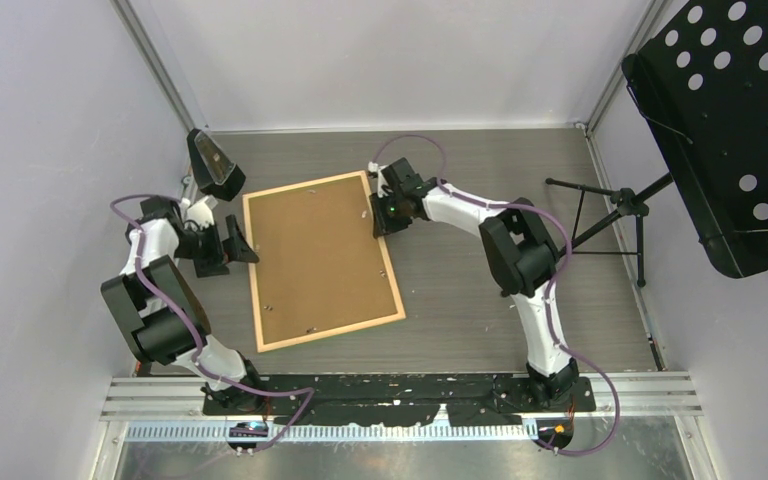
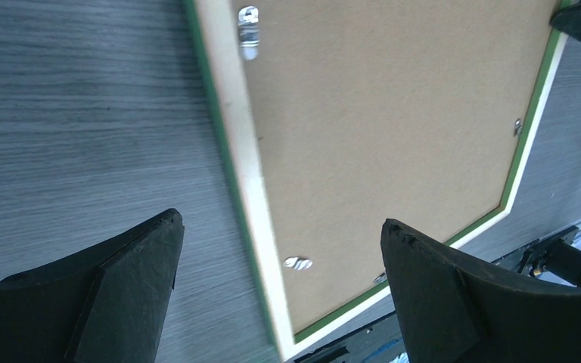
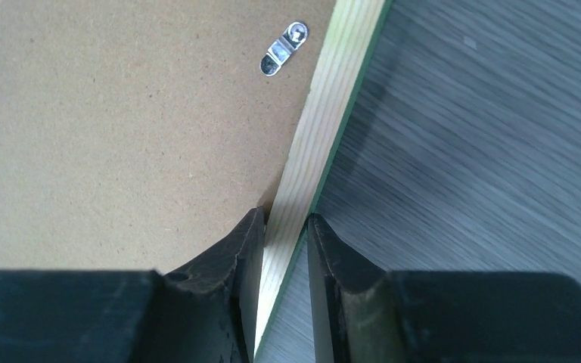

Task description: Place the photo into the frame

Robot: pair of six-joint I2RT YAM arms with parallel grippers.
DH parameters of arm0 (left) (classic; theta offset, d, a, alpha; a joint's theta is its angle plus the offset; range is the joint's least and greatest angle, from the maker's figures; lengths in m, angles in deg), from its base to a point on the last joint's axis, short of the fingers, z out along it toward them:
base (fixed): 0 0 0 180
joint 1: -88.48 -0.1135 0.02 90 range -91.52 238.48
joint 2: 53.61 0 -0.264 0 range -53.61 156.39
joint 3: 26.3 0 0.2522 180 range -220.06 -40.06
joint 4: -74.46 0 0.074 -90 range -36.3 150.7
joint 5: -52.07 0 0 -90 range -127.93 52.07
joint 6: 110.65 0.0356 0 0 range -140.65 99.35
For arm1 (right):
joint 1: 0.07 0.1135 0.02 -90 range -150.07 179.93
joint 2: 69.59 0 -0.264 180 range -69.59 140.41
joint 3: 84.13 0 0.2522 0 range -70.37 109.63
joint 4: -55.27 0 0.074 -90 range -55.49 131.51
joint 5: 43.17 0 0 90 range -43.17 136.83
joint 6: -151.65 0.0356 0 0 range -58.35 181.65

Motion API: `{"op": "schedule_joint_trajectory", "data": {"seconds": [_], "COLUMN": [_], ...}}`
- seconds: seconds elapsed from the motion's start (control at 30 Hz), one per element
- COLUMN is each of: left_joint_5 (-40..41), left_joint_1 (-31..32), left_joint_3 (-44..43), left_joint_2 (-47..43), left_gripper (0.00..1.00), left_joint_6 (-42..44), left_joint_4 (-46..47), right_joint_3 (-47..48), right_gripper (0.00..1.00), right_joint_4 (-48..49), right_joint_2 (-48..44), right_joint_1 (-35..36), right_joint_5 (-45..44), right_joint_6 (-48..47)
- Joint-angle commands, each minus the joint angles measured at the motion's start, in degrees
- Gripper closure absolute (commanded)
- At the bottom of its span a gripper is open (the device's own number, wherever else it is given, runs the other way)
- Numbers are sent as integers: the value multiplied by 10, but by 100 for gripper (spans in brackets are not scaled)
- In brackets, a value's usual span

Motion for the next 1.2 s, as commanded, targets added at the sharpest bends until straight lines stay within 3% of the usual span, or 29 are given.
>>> {"op": "schedule_joint_trajectory", "data": {"seconds": [0.0,0.73,0.9,1.03,1.17], "left_joint_5": [-16,11,36,78,127], "left_joint_1": [2,43,92,161,231], "left_joint_3": [13,5,-5,-27,-76], "left_joint_2": [-26,-20,-35,-37,-10], "left_gripper": [1,1,1,1,1], "left_joint_6": [-1,9,3,-7,-16], "left_joint_4": [25,30,40,46,37], "right_joint_3": [-68,-373,-456,-439,-421], "right_gripper": [95,94,95,94,79], "right_joint_4": [2,132,194,176,155], "right_joint_2": [-55,-275,-330,-324,-313], "right_joint_1": [-45,-157,-164,-166,-169], "right_joint_5": [-45,-54,-39,-37,-28], "right_joint_6": [2,71,100,82,58]}}
